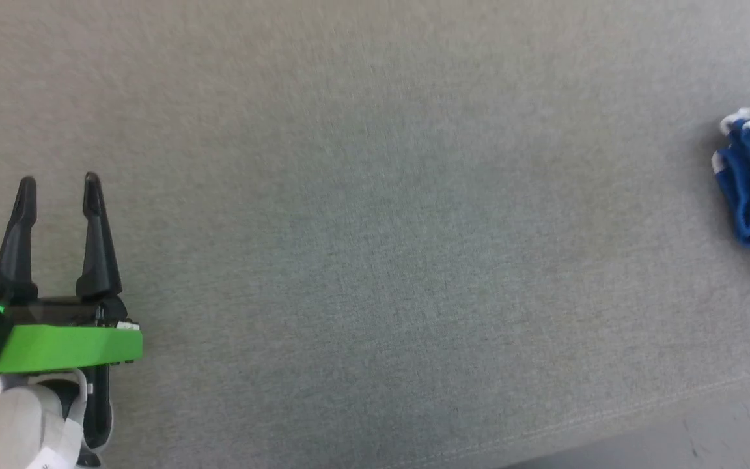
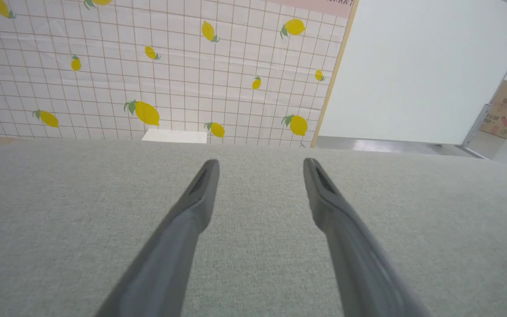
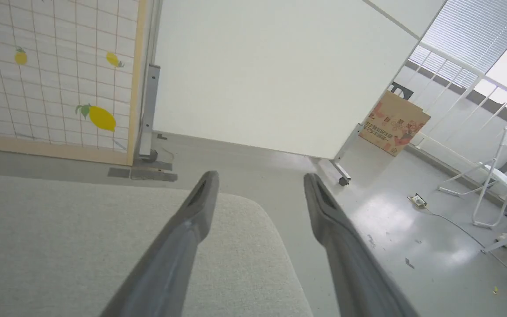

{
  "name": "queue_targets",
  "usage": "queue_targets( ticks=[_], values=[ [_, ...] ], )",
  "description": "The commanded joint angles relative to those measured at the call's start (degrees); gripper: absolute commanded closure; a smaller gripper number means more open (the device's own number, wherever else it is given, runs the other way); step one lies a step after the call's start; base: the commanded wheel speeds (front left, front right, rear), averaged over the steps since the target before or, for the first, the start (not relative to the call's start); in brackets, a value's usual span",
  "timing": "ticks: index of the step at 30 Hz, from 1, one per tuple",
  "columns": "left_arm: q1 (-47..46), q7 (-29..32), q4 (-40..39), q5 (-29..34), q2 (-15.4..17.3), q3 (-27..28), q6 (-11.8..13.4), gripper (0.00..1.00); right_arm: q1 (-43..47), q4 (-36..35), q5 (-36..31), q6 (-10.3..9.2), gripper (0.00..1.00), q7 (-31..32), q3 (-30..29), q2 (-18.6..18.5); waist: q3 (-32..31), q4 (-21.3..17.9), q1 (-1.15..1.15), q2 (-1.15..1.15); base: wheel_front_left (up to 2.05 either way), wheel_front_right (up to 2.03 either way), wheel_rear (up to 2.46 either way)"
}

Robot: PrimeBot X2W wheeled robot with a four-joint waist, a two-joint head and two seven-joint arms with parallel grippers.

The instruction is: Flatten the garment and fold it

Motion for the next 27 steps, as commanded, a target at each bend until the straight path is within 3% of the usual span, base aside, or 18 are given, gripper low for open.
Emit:
queue_targets(
  ticks=[1,7,11,17,27],
  values=[
    [0.6,-0.2,0.3,0.0,-0.9,0.7,0.5,0.0,-0.7,-1.1,0.6,-0.1,0.0,-1.8,0.7,3.3,-6.6,2.2,0.0,0.0,0.0,0.0,0.0],
    [1.9,-0.2,1.3,1.0,-4.2,3.0,2.2,0.0,2.9,-5.7,3.5,-0.1,0.0,-7.1,2.5,16.0,-12.0,4.7,0.0,0.0,0.0,0.0,0.0],
    [2.7,-0.3,2.2,1.7,-6.1,3.8,2.6,0.0,7.7,-9.0,5.1,-0.1,0.0,-10.7,2.9,20.7,-14.3,6.8,0.0,0.0,0.0,0.0,0.0],
    [2.6,-0.3,3.9,3.4,-8.1,3.7,3.2,0.0,15.7,-11.6,10.0,-0.1,0.0,-17.4,6.5,21.9,-16.3,9.9,0.0,0.0,0.0,0.0,0.0],
    [2.6,-0.3,7.0,6.4,-9.9,2.7,3.8,0.0,27.6,-8.1,14.6,-0.1,0.0,-25.3,9.9,21.9,-18.9,12.8,0.0,0.0,0.0,0.0,0.0]
  ],
)
